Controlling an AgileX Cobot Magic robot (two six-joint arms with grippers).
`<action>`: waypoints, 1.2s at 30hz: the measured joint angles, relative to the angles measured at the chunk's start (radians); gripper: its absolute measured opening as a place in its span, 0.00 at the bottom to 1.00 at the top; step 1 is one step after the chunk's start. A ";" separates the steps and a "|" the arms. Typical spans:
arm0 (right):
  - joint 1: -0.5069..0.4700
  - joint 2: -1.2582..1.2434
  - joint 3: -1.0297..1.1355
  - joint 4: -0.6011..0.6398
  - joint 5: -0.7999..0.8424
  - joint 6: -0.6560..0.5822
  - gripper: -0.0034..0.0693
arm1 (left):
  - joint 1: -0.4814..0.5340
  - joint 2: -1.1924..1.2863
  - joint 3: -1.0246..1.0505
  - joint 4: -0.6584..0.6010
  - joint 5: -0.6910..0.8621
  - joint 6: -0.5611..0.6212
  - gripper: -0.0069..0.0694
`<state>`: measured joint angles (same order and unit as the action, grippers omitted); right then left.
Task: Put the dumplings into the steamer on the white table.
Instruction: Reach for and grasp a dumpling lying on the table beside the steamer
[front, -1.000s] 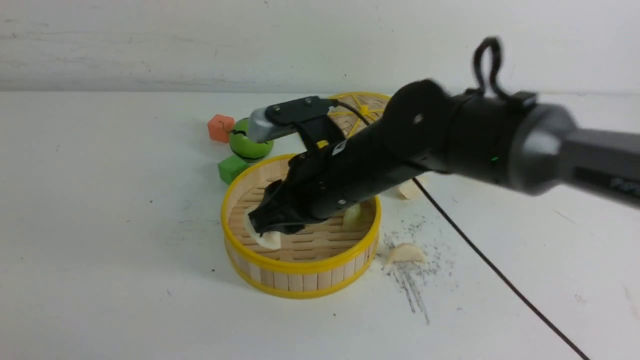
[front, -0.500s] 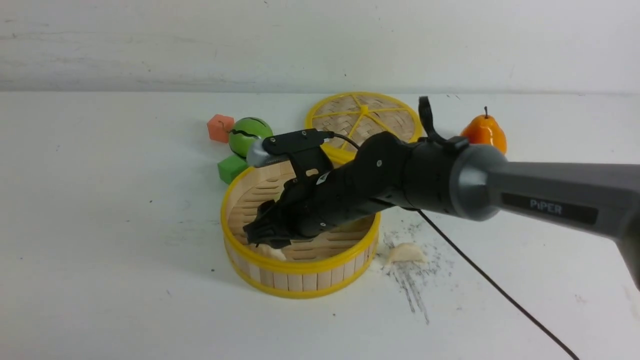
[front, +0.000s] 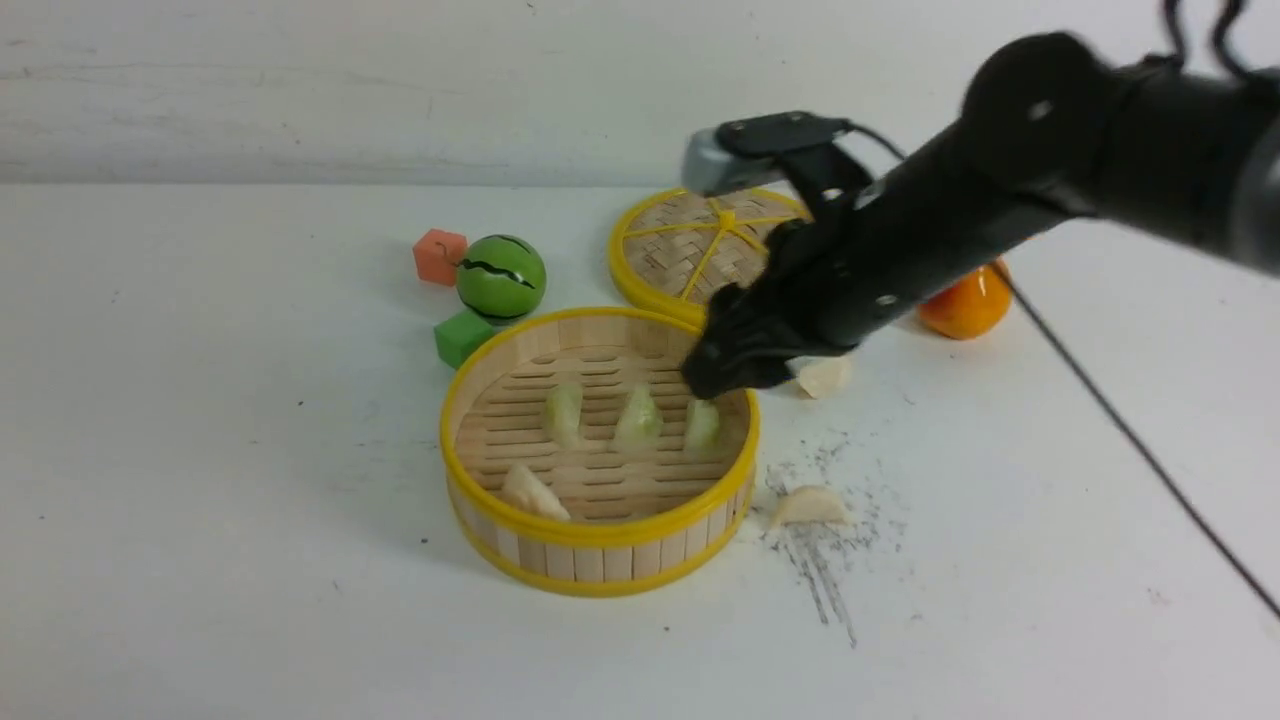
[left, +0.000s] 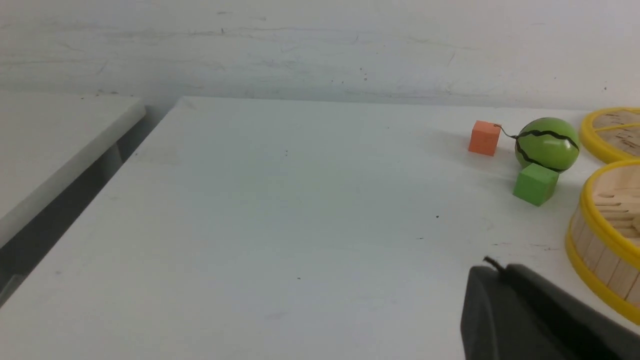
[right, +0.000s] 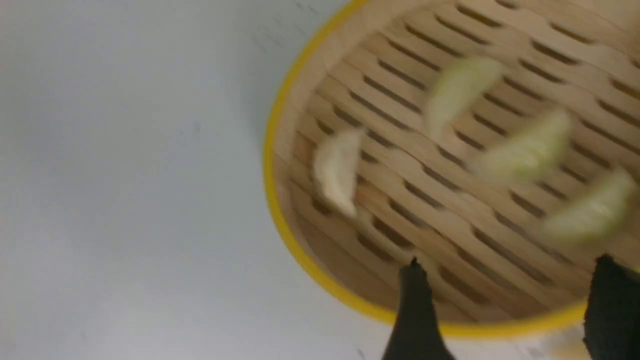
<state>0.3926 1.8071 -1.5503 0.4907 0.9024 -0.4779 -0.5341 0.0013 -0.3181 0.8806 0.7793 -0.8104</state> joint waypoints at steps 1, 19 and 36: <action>-0.018 -0.004 0.001 -0.035 0.050 -0.021 0.65 | 0.000 0.000 0.000 0.000 -0.004 0.000 0.08; -0.042 0.225 0.109 -0.141 -0.172 -0.618 0.46 | 0.000 0.000 0.000 0.001 -0.004 0.000 0.10; -0.042 0.183 0.102 -0.226 0.014 -0.268 0.19 | 0.000 0.000 0.000 0.001 0.002 0.000 0.10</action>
<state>0.3504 1.9901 -1.4481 0.2642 0.9161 -0.7455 -0.5341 0.0013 -0.3181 0.8819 0.7812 -0.8104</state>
